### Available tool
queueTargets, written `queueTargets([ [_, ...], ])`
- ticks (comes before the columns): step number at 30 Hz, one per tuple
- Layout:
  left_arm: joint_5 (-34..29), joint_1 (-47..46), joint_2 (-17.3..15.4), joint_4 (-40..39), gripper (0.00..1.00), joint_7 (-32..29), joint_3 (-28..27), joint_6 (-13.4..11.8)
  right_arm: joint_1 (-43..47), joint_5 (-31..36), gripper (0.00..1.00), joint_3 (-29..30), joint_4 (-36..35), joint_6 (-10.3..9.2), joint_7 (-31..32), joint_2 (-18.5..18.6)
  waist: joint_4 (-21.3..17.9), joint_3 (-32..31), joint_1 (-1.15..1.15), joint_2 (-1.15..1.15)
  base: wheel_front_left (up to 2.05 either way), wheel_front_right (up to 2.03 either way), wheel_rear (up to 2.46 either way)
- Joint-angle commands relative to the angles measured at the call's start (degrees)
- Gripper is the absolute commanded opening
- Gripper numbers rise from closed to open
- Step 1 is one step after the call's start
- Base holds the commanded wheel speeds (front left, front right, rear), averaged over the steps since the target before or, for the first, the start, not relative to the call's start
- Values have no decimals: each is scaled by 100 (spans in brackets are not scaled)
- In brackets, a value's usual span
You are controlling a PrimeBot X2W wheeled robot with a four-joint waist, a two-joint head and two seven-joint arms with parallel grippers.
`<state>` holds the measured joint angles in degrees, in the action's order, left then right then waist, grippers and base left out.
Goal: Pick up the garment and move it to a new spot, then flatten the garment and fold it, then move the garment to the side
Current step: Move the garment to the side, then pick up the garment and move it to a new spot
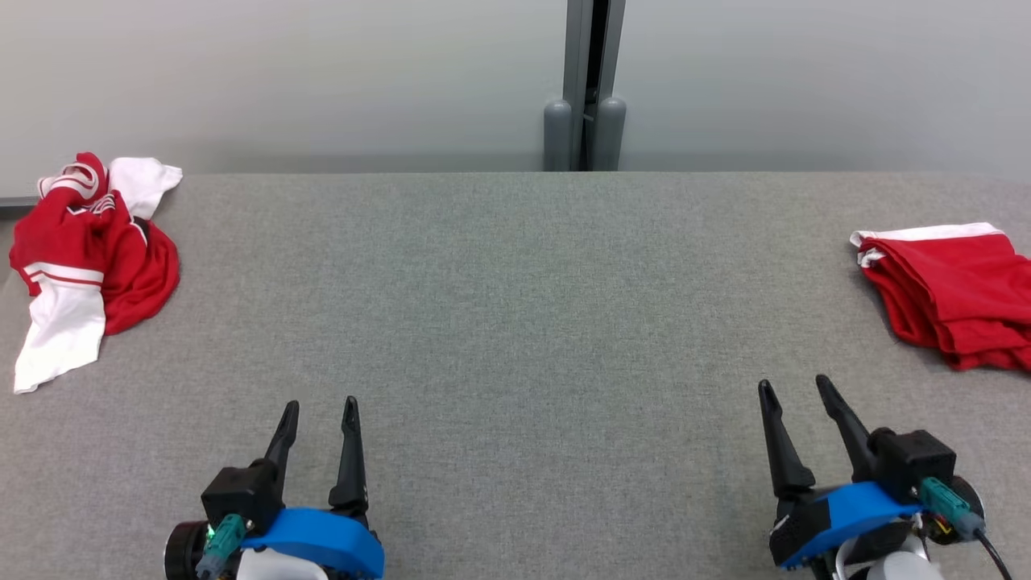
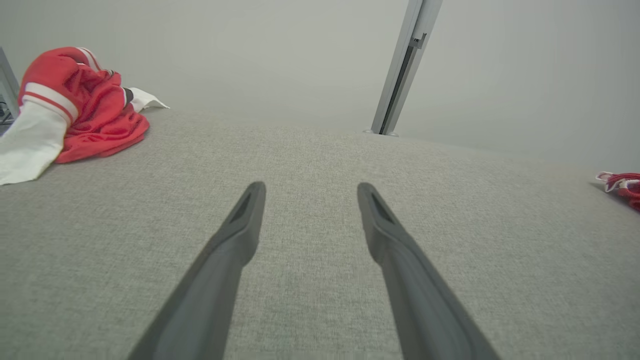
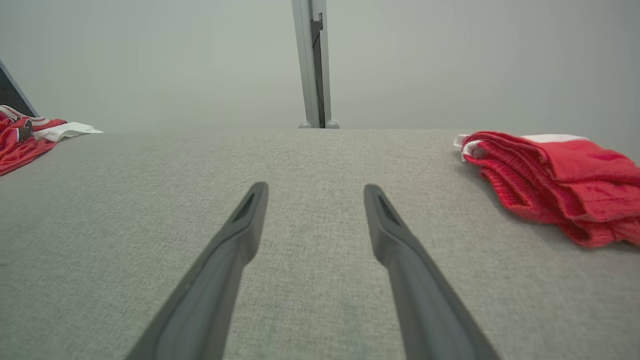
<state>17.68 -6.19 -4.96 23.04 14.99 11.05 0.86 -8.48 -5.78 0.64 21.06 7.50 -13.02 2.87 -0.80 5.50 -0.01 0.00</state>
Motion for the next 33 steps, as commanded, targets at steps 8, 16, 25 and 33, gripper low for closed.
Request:
queueTargets([
  [8, 38, 55, 55, 212, 100, 27, 6, 18, 310, -163, 100, -132, 12, -1, -143, 8, -17, -167, 1, 0, 0, 0, 0],
  [16, 45, 4, 73, 298, 100, 28, 36, 45, 285, -161, 100, -242, 74, -1, -187, 8, -18, -264, 1, 0, 0, 0, 0],
  [25, 31, -37, 81, 279, 100, 28, 46, 49, 323, -50, 100, -224, 36, -1, -202, 6, 82, -262, 1, 0, 0, 0, 0],
  [33, -16, -80, 105, 170, 100, 27, 76, 37, 324, 107, 100, -190, -84, -1, -209, 5, 907, -277, 1, 0, 0, 0, 0],
])
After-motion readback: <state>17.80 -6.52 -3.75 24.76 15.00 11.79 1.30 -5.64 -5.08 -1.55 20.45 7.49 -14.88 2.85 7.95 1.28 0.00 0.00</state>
